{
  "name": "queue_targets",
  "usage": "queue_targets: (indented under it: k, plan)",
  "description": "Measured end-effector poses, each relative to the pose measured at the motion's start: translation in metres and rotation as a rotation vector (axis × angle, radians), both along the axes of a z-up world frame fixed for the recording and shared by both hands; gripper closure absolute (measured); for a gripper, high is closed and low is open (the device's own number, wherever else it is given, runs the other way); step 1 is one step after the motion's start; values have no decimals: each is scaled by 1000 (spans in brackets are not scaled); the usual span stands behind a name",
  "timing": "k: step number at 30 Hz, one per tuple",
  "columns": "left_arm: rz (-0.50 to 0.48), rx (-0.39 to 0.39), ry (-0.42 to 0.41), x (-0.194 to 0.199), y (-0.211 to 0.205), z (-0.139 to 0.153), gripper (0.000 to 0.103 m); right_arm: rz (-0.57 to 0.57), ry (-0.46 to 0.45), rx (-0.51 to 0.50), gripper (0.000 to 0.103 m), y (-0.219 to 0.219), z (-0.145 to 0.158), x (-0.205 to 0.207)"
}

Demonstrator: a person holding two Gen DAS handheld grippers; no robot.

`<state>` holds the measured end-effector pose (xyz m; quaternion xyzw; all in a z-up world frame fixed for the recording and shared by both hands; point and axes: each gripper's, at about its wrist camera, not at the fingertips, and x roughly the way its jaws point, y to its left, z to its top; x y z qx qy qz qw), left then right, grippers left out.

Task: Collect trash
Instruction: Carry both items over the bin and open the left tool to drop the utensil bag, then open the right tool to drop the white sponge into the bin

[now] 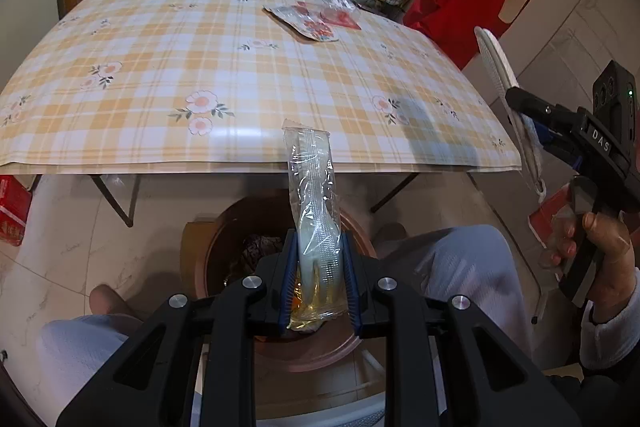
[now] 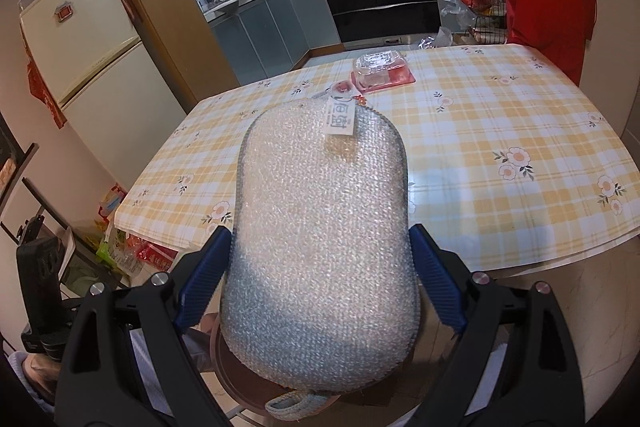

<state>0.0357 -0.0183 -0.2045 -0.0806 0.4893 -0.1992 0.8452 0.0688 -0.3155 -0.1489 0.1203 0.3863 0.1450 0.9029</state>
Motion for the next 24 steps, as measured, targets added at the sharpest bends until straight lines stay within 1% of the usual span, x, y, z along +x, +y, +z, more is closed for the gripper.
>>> queue_targets:
  k: [6, 8, 9, 12, 13, 14, 15, 17, 19, 24]
  plan:
    - [-42, 9, 4, 0, -13, -5, 81, 0, 6, -1, 15, 0, -2, -3]
    - [-36, 30, -12, -1, -15, -5, 75, 0, 9, -5, 15, 1, -3, -5]
    - [-26, 37, -30, -1, -14, -3, 63, 1, 11, -7, 15, 1, -4, -5]
    - [20, 45, -91, -3, -6, 8, 45, 11, 15, -13, 15, 5, -5, -9]
    - [39, 59, -115, -4, -4, 13, 36, 15, 16, -15, 15, 6, -5, -10]
    - [72, 77, -150, -7, 1, 20, 30, 22, 18, -17, 15, 9, -6, -10]
    - [93, 83, -175, -8, 4, 26, 20, 29, 19, -22, 15, 12, -6, -11]
    - [158, 89, -237, -13, 14, 40, 8, 46, 25, -34, 15, 19, -8, -13]
    - [203, 94, -266, -14, 23, 49, 6, 61, 32, -39, 15, 26, -9, -13]
    - [293, 112, -305, -16, 45, 60, 6, 106, 51, -57, 15, 47, -15, -15]
